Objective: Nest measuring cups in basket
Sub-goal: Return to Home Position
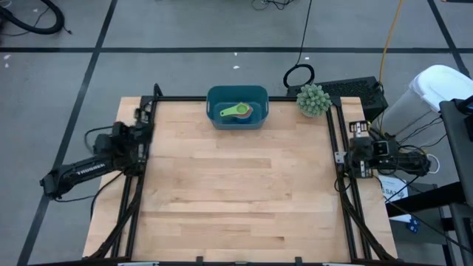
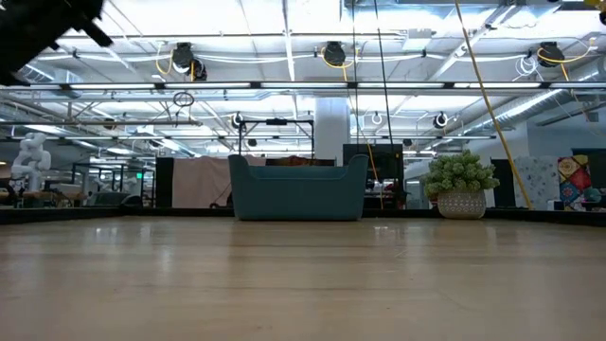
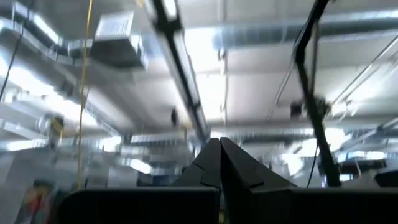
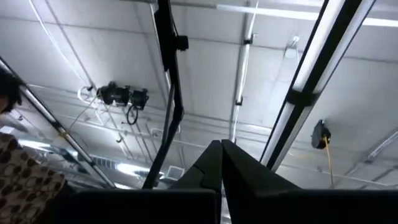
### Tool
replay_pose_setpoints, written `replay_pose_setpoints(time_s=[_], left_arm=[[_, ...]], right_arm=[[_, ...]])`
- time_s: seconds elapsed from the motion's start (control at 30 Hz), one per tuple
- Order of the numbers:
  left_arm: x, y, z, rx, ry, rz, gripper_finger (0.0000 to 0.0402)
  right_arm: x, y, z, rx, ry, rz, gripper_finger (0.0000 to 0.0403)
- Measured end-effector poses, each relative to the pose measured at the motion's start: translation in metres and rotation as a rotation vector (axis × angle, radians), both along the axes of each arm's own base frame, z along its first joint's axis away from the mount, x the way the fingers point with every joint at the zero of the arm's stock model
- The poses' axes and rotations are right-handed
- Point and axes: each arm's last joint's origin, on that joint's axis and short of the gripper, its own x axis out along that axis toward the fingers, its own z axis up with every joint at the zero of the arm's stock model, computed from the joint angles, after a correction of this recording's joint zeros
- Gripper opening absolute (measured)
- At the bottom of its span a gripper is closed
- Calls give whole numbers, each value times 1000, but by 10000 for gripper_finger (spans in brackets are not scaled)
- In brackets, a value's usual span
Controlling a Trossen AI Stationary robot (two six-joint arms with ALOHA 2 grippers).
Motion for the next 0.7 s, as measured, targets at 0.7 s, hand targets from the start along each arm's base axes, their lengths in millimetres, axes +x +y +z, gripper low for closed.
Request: replay_pose_setpoints(time_s=[0.7], left_arm=[[-22, -6, 4, -76, -166, 170, 1]], right_arm=[[-3, -1, 2, 21, -42, -27, 0]])
